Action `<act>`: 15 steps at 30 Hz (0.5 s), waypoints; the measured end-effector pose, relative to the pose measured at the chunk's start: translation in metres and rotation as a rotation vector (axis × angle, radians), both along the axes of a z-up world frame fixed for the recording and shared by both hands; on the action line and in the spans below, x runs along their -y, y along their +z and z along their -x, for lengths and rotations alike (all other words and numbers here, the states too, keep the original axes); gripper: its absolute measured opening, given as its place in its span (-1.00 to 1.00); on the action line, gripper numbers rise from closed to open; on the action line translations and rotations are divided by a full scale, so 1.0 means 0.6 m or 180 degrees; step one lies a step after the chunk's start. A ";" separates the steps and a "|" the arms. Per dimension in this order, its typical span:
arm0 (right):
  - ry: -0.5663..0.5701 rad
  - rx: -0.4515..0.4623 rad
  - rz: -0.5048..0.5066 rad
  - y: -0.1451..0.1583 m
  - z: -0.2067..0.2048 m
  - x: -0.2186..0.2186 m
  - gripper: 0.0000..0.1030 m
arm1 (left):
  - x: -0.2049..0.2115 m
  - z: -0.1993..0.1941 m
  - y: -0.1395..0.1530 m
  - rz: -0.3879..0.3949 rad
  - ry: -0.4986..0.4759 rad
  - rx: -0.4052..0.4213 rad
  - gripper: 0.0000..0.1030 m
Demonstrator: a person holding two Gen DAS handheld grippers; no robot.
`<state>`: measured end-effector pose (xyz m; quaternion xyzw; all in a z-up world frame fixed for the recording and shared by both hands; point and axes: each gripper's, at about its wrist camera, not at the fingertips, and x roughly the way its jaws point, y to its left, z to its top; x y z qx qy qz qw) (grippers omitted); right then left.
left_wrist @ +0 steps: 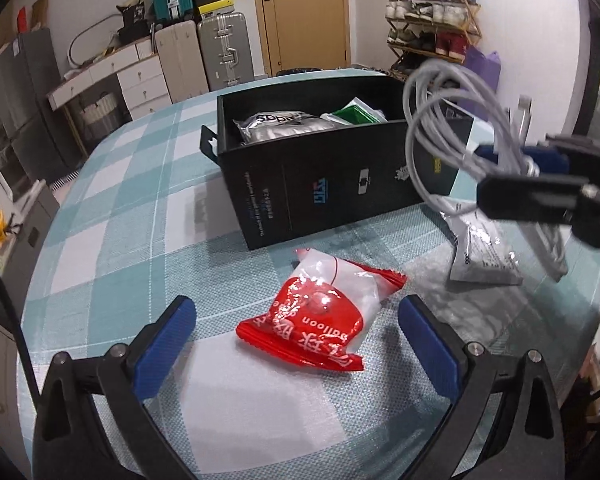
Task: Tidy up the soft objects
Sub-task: 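Close the left gripper on the red packet while the right gripper grasps the white cable, then carry the red packet and white cable over the black box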
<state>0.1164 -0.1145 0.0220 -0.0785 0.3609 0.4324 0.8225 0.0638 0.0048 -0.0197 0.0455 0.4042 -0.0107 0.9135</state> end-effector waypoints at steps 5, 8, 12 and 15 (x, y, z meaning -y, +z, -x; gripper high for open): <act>-0.0042 0.0012 -0.0028 0.007 -0.001 0.010 -0.31 | 0.012 0.000 -0.005 -0.0067 -0.0105 -0.0045 0.70; -0.0044 0.0020 -0.0029 0.008 -0.001 0.010 -0.31 | 0.012 0.002 -0.003 -0.0010 -0.0164 -0.0033 0.48; -0.0049 0.0025 -0.0034 0.009 -0.001 0.012 -0.31 | 0.016 0.007 0.000 0.0010 -0.0229 0.0010 0.18; -0.0061 0.0031 -0.0049 0.012 -0.002 0.015 -0.31 | 0.022 0.011 0.002 -0.0047 -0.0265 0.0044 0.16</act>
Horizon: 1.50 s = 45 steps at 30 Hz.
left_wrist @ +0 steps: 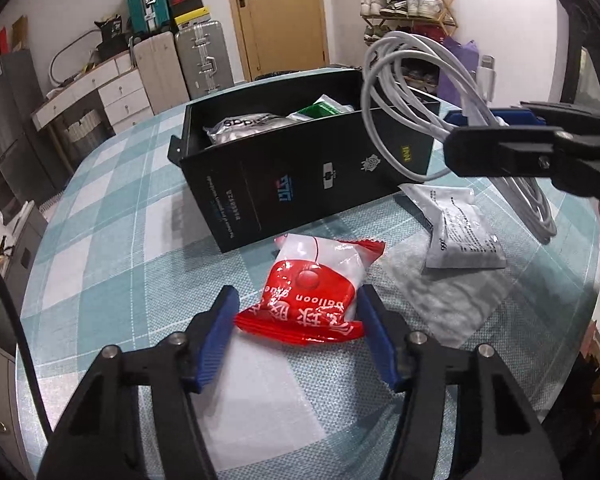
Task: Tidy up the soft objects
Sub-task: 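Carry the red packet and white cable over the black box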
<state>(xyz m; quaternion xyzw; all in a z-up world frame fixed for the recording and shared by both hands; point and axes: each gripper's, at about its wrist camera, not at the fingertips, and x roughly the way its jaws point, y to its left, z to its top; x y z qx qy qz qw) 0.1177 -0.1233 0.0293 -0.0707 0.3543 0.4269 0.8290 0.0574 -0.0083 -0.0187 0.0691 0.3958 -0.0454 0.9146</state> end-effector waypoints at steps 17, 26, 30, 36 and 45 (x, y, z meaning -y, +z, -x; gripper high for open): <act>-0.0182 -0.0014 -0.0194 0.020 -0.003 0.034 -0.31 | -0.028 0.015 0.054 0.0430 0.0096 0.0252 0.15; -0.0286 0.0056 -0.0360 0.042 -0.004 0.055 -0.31 | -0.030 0.020 0.086 0.0456 0.0133 0.0443 0.15; -0.0298 0.0087 -0.0379 0.049 -0.001 0.055 -0.31 | -0.037 0.018 0.100 0.0495 0.0164 0.0513 0.15; -0.0316 0.0148 -0.0400 0.059 0.002 0.055 -0.31 | -0.050 0.012 0.115 0.0497 0.0200 0.0581 0.15; -0.0376 0.0208 -0.0439 0.079 -0.004 0.054 -0.31 | -0.069 -0.005 0.135 0.0548 0.0278 0.0668 0.15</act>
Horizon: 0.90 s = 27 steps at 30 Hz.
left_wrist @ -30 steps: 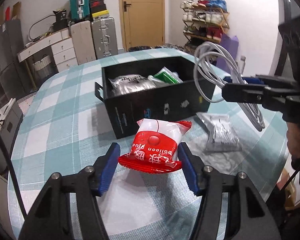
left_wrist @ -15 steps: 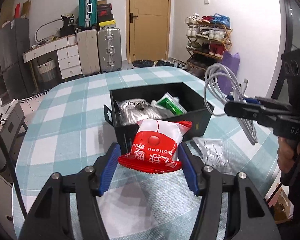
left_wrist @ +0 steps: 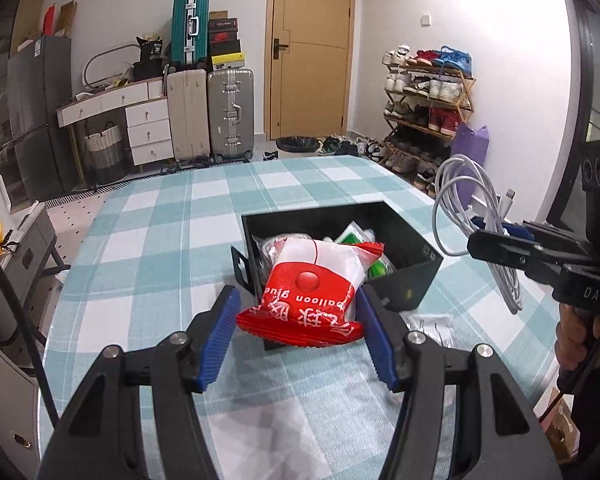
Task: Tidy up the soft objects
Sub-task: 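Carry the red packet and white cable over the black box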
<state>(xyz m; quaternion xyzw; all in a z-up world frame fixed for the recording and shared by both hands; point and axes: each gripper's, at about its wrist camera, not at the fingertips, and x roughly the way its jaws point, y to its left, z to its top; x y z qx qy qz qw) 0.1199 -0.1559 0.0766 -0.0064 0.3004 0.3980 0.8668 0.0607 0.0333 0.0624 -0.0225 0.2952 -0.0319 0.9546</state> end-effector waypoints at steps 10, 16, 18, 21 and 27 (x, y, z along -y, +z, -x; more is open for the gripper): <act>-0.0002 0.0048 -0.0012 0.019 -0.012 -0.010 -0.31 | -0.002 -0.020 0.027 0.0002 -0.0006 0.0114 0.15; -0.0027 0.0085 -0.0025 0.030 -0.024 -0.017 -0.31 | -0.005 -0.037 0.030 -0.0003 -0.0009 0.0101 0.15; -0.0028 0.0082 -0.0013 0.032 -0.027 -0.021 -0.31 | -0.006 -0.046 0.030 0.0009 -0.0017 0.0090 0.15; -0.0021 0.0087 0.0003 0.036 -0.034 -0.028 -0.31 | -0.006 -0.059 0.028 0.0011 -0.0021 0.0076 0.15; -0.0021 0.0039 0.0047 0.025 -0.055 -0.042 -0.31 | 0.000 -0.085 0.017 0.0018 -0.0051 0.0014 0.15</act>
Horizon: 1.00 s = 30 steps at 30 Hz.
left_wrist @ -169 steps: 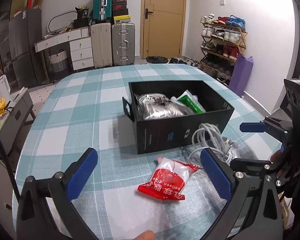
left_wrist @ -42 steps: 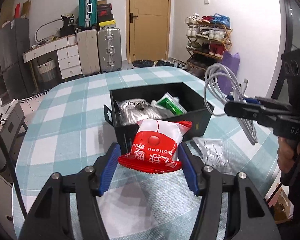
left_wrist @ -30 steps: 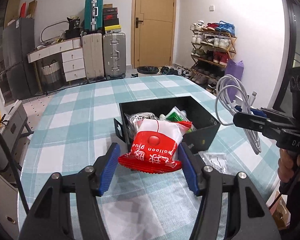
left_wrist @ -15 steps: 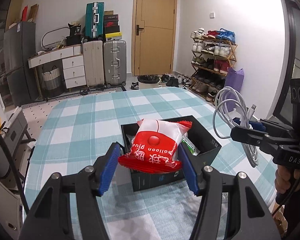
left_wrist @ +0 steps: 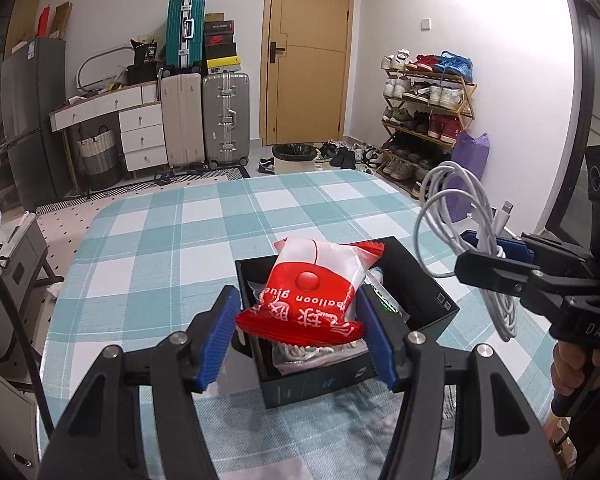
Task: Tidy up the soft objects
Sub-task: 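Carry the red packet and white cable over the black box, then lower the red packet and cable into the box and open both grippers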
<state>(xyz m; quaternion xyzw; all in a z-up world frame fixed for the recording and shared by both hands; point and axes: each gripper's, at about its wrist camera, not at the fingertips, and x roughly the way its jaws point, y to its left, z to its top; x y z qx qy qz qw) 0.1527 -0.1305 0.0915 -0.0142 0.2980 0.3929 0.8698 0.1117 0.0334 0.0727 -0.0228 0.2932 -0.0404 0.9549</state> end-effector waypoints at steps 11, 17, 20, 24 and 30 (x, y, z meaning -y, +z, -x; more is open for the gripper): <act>-0.0089 -0.0141 0.0030 -0.032 -0.053 -0.019 -0.31 | 0.001 -0.037 -0.022 -0.0074 0.0136 -0.0072 0.15; -0.0165 -0.0167 0.0077 -0.049 -0.072 -0.028 -0.31 | 0.007 -0.051 -0.031 -0.0132 0.0155 -0.0061 0.15; -0.0215 -0.0175 0.0127 -0.057 -0.082 -0.034 -0.31 | 0.006 -0.058 -0.037 -0.0132 0.0155 -0.0087 0.15; -0.0225 -0.0210 0.0226 -0.073 -0.095 -0.042 -0.31 | 0.007 -0.066 -0.045 -0.0153 0.0147 -0.0125 0.15; -0.0281 -0.0196 0.0359 -0.093 -0.105 -0.041 -0.31 | 0.017 -0.076 -0.057 -0.0225 0.0104 -0.0155 0.16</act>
